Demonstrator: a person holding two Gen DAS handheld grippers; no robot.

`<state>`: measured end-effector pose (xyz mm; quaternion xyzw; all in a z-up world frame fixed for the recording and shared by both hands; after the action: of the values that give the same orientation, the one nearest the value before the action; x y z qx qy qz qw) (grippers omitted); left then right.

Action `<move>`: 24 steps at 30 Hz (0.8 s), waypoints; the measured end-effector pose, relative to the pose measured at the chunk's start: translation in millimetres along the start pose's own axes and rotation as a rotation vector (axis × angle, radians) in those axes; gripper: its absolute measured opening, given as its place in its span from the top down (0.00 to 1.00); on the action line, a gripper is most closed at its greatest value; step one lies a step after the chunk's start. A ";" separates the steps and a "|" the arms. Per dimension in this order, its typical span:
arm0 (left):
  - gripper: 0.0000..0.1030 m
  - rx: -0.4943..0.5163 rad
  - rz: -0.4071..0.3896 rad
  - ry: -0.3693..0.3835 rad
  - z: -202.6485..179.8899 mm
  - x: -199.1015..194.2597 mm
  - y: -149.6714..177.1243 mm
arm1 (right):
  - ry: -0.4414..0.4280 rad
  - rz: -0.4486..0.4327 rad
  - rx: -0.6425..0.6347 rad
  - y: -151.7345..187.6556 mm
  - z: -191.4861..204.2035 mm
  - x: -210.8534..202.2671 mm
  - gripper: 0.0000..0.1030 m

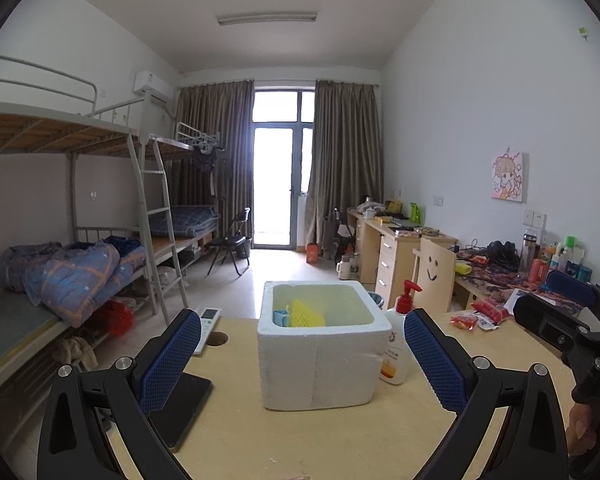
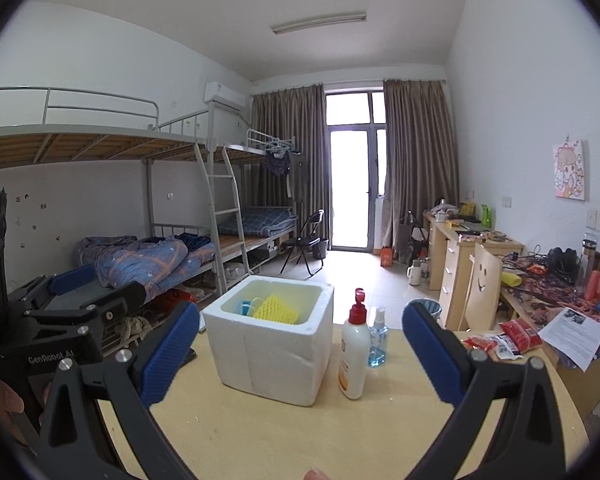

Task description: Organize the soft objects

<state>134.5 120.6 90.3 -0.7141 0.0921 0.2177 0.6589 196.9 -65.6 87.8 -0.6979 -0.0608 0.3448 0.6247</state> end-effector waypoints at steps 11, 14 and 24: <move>0.01 -0.004 -0.056 0.021 -11.3 -14.6 45.3 | 0.035 -0.021 -0.011 49.2 1.8 -11.8 0.00; 0.01 -0.004 -0.085 0.020 -12.2 -21.2 56.7 | 0.039 -0.030 -0.004 56.1 0.4 -12.9 0.00; 0.01 0.008 -0.047 0.026 -17.7 -13.7 78.3 | 0.030 0.002 0.040 82.3 -3.6 -7.4 0.00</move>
<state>92.9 92.1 26.4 -0.7160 0.0847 0.1926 0.6656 164.8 -89.9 15.6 -0.6903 -0.0438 0.3362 0.6392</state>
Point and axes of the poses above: each gripper's, at about its wrist camera, not at the fingertips, and x roughly the way its jaws point, z to its left, y to its underside, the point moved 6 cm from there along x, roughly the way its jaws point, and after that the axes turned 14 degrees about z, right-handed, at the moved point
